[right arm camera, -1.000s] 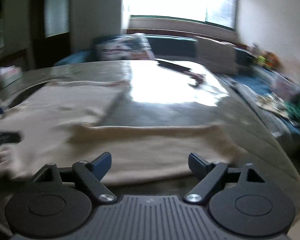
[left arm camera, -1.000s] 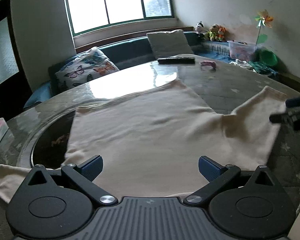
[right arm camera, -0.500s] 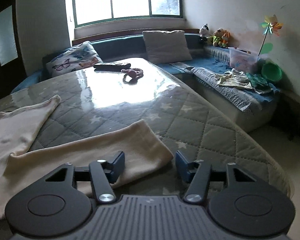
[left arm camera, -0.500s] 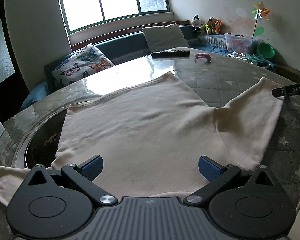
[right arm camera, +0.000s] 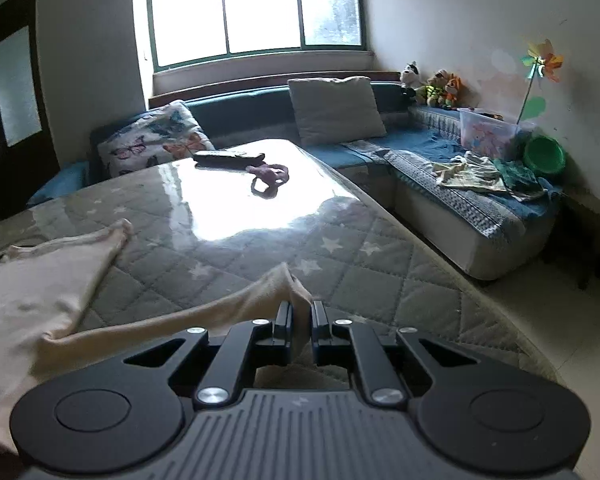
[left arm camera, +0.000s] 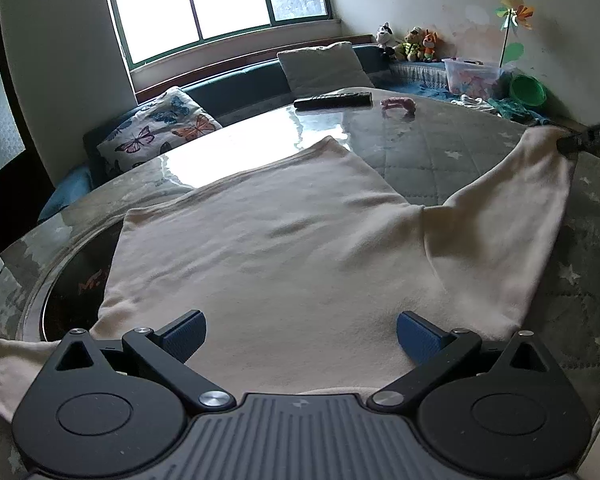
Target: Fold clothes
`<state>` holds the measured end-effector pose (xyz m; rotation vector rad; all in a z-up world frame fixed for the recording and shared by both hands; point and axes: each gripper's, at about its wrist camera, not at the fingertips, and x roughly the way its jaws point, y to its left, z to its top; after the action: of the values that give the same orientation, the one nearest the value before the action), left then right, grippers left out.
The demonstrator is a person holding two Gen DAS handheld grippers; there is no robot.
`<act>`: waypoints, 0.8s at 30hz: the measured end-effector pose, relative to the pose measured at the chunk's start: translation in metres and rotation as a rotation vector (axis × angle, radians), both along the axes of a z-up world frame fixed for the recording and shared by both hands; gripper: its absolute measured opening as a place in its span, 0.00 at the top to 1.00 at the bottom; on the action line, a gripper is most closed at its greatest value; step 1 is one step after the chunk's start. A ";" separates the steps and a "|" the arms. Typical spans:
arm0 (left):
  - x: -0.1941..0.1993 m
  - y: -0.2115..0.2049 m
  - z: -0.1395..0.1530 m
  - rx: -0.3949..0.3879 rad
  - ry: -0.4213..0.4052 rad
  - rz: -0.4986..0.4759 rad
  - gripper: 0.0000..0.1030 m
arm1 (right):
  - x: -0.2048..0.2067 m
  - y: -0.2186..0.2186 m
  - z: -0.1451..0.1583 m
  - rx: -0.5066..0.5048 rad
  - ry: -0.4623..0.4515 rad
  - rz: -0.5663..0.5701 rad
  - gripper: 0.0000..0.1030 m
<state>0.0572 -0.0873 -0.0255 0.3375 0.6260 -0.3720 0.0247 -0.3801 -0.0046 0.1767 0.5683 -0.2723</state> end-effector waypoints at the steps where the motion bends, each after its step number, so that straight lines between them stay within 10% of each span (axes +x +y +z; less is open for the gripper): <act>1: 0.000 0.002 0.001 -0.005 -0.004 0.002 0.00 | -0.001 0.004 0.008 0.004 -0.016 0.015 0.92; 14: -0.001 0.068 0.026 -0.094 -0.079 0.149 0.00 | 0.009 0.111 0.111 -0.023 -0.206 0.392 0.92; 24: -0.006 0.128 0.023 -0.148 -0.081 0.290 0.00 | 0.047 0.221 0.109 -0.066 -0.161 0.663 0.92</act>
<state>0.0508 0.0408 -0.0029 0.1169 0.5548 -0.1245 0.0722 -0.1587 0.1048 -0.0591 0.4300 0.3643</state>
